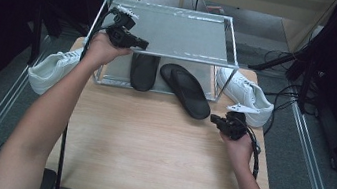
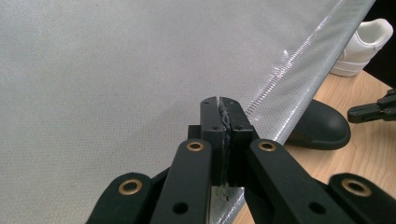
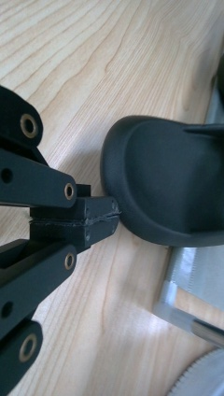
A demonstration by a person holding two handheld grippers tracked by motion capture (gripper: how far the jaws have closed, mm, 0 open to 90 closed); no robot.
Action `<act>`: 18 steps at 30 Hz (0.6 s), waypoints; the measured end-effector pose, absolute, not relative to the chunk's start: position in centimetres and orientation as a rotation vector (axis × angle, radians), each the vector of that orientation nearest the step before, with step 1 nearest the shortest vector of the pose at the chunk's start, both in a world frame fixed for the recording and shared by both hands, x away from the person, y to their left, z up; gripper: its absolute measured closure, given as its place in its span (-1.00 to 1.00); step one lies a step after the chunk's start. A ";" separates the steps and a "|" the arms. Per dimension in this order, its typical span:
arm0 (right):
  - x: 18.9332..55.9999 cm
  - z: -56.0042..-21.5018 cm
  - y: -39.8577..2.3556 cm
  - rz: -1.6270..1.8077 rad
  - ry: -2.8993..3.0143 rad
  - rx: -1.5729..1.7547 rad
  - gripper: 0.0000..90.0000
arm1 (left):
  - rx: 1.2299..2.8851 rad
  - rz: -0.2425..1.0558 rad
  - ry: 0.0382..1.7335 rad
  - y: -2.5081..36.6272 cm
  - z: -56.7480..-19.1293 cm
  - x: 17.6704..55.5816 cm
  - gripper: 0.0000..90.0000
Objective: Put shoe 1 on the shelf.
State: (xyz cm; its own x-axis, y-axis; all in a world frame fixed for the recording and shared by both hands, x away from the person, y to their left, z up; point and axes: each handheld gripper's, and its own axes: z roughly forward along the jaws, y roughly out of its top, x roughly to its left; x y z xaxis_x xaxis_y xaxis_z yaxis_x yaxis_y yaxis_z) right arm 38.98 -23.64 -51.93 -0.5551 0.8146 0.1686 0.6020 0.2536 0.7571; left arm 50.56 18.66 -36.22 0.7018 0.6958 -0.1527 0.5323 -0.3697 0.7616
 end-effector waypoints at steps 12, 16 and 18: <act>39.8 -52.5 -22.6 1.205 2.282 1.359 1.00 | 2.052 0.243 0.932 18.8 -36.4 50.5 0.99; 40.0 -52.5 -22.0 1.205 2.286 1.359 1.00 | 2.048 0.241 0.935 18.8 -36.4 50.5 0.99; 40.1 -52.5 -21.7 1.205 2.293 1.347 1.00 | 2.049 0.244 0.935 18.8 -36.4 50.5 0.99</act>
